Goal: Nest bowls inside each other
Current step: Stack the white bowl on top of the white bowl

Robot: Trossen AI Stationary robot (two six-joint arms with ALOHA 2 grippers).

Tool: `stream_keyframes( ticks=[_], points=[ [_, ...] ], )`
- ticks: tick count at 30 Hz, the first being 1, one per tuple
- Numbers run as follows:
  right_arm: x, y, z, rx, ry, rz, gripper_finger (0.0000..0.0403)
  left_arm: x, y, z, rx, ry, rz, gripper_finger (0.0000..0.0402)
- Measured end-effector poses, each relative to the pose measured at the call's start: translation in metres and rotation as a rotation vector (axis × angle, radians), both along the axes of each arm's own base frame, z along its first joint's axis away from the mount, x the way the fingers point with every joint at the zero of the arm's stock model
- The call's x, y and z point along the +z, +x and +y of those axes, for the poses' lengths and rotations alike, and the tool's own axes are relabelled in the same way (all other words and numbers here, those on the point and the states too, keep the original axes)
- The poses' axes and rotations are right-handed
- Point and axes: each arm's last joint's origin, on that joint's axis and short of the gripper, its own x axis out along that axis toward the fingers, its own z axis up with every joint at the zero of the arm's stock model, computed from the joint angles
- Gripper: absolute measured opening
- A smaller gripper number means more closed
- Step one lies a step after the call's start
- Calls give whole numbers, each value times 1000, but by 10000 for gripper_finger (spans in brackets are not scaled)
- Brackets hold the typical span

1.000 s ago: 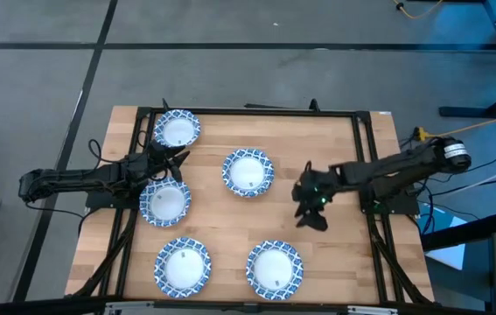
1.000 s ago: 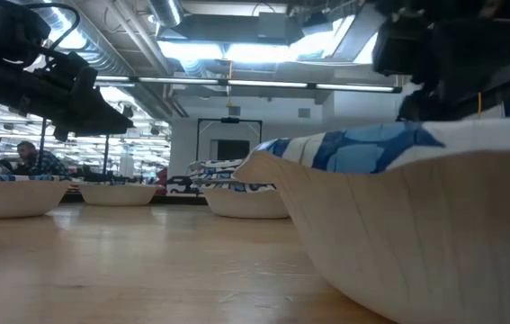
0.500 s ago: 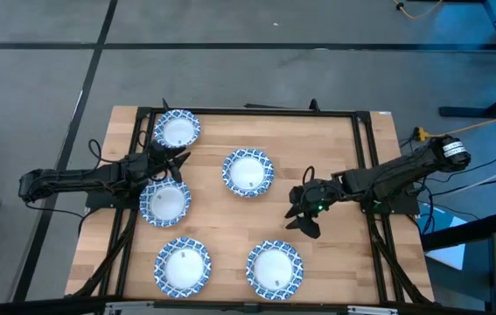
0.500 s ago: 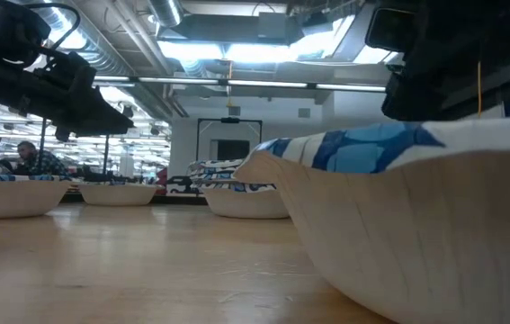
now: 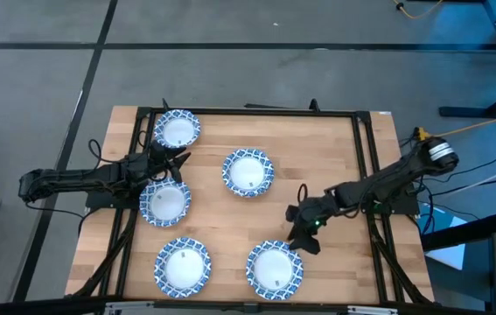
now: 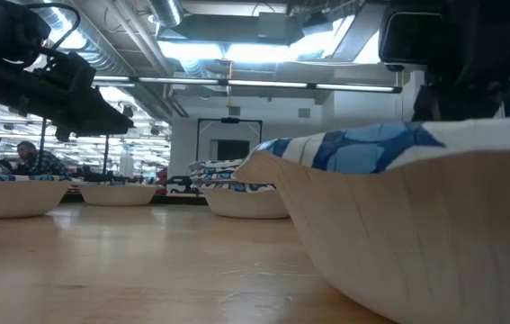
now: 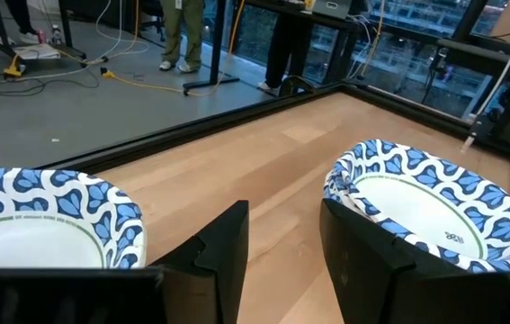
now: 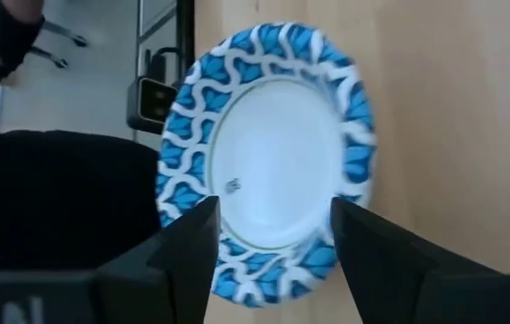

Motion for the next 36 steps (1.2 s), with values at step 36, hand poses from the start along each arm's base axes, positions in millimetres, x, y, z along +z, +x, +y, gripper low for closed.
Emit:
stream_keyframes(
  ticks=[36],
  points=[
    [-28,8,29,-67,-25,126,213,0,0,0,1,-4,-3,133]
  ],
)
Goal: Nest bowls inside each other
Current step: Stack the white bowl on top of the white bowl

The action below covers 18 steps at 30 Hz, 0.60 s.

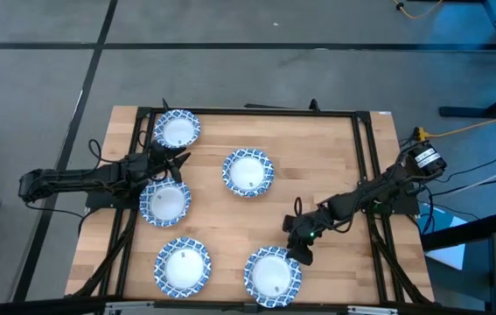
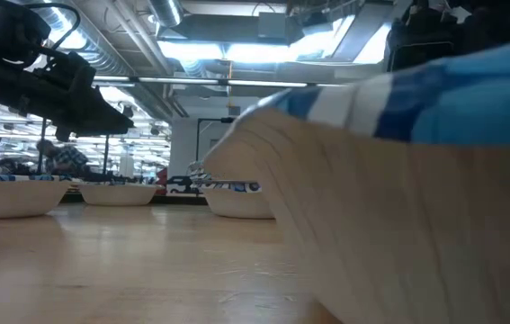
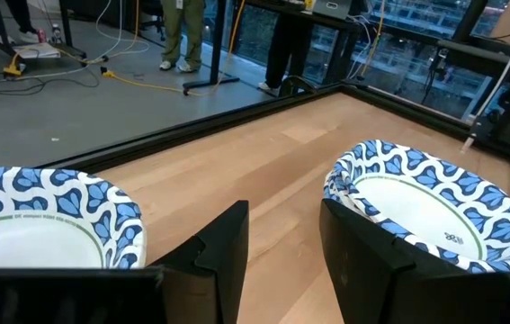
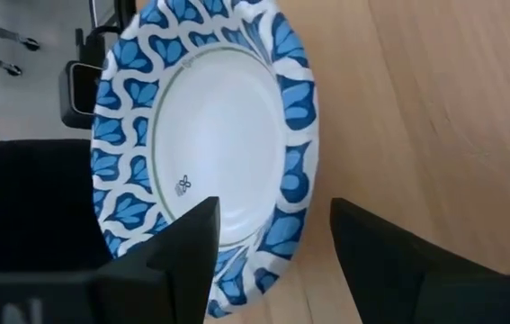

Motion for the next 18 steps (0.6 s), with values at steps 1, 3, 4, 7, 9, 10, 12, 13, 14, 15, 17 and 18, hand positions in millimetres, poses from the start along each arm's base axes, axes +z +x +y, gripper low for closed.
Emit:
stream_keyframes(
  ticks=[1,3,4,7,9,10,12,13,14,15,17,18],
  points=[
    [-1,0,0,0,-2,5,213,0,0,0,0,0,0,133],
    [-3,-1,0,-1,-9,23,213,0,0,0,0,0,0,133],
    [-4,-1,0,-2,-9,28,213,0,0,0,0,0,0,133],
    [-4,-1,0,9,1,36,213,0,0,0,0,0,-1,133],
    [-4,-1,0,9,3,33,212,0,0,0,0,0,0,133],
    [-4,-1,0,9,3,34,209,0,0,0,0,0,0,133],
    [-4,-1,0,12,6,36,197,0,0,0,0,0,0,133],
    [-4,-1,0,16,10,38,188,0,0,0,0,0,0,133],
    [-4,-1,0,18,12,40,177,0,0,0,0,0,0,133],
    [-4,-1,1,20,13,39,165,0,0,0,0,0,0,133],
    [-4,-1,1,20,16,33,142,0,0,0,0,0,-1,133],
    [-4,-1,1,21,17,34,130,0,0,0,0,0,0,133]
  ],
)
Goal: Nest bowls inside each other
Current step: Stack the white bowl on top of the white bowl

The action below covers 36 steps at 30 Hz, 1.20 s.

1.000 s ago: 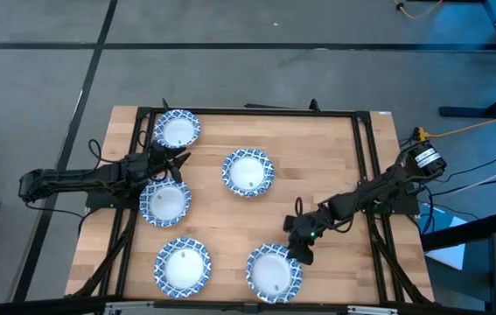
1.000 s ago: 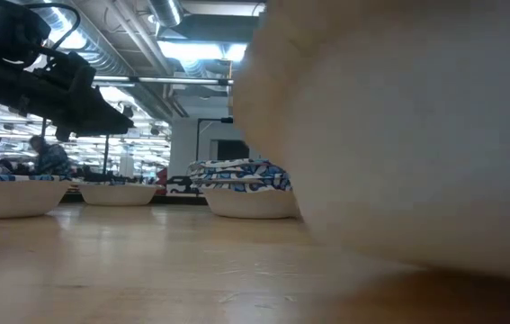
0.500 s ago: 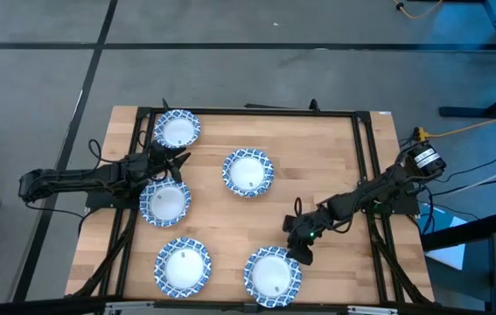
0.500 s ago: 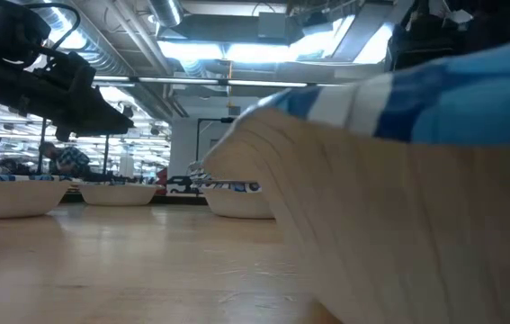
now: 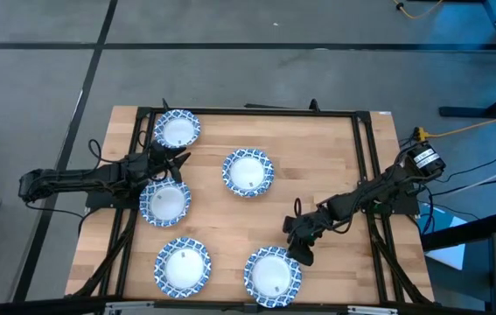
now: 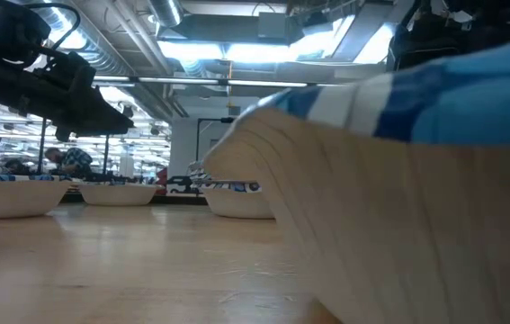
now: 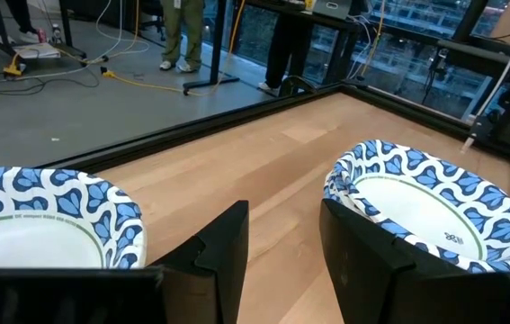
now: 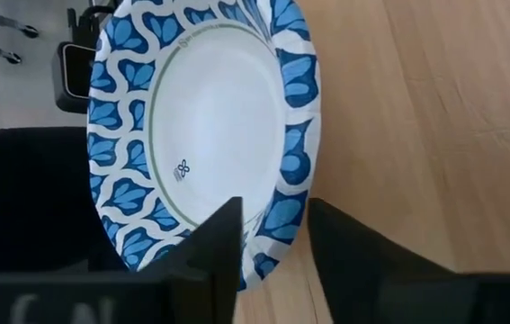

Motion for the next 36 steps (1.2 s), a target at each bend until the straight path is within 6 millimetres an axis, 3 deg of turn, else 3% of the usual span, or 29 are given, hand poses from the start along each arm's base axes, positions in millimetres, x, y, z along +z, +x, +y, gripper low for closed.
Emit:
stream_keyframes(
  ticks=[6,16,22,36],
  points=[
    [0,0,0,0,2,-4,80,0,0,0,0,0,0,133],
    [0,0,0,0,5,-5,60,0,0,0,0,0,0,133],
    [1,1,1,8,12,-20,8,0,0,0,0,0,0,133],
    [7,9,-4,-19,75,-68,2,0,0,0,-1,0,0,133]
  ],
)
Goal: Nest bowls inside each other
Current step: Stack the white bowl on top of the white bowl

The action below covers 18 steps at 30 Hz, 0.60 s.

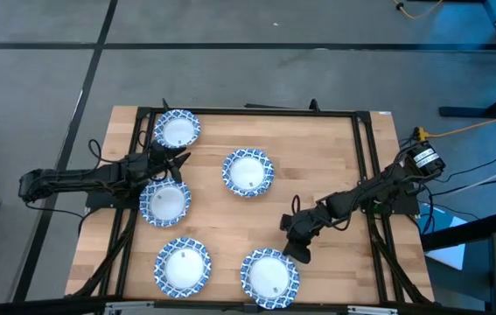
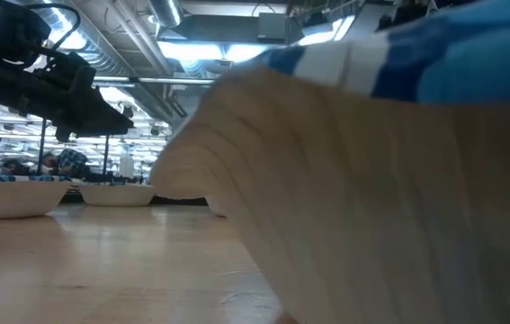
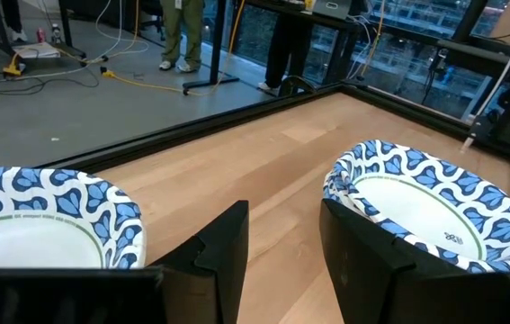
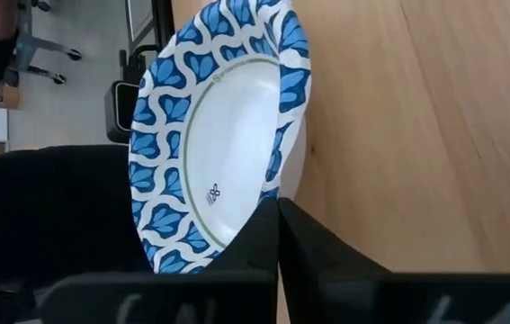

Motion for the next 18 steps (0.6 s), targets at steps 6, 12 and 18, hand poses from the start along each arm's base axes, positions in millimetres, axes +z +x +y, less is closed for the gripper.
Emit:
stream_keyframes(
  ticks=[6,12,18],
  points=[
    [-1,0,-2,-4,-17,7,2,0,0,0,-1,0,0,133],
    [-6,-1,-13,-57,-79,60,1,0,0,0,-2,0,0,133],
    [-8,4,-33,-173,-143,75,1,0,0,0,-3,-1,-1,133]
  ],
)
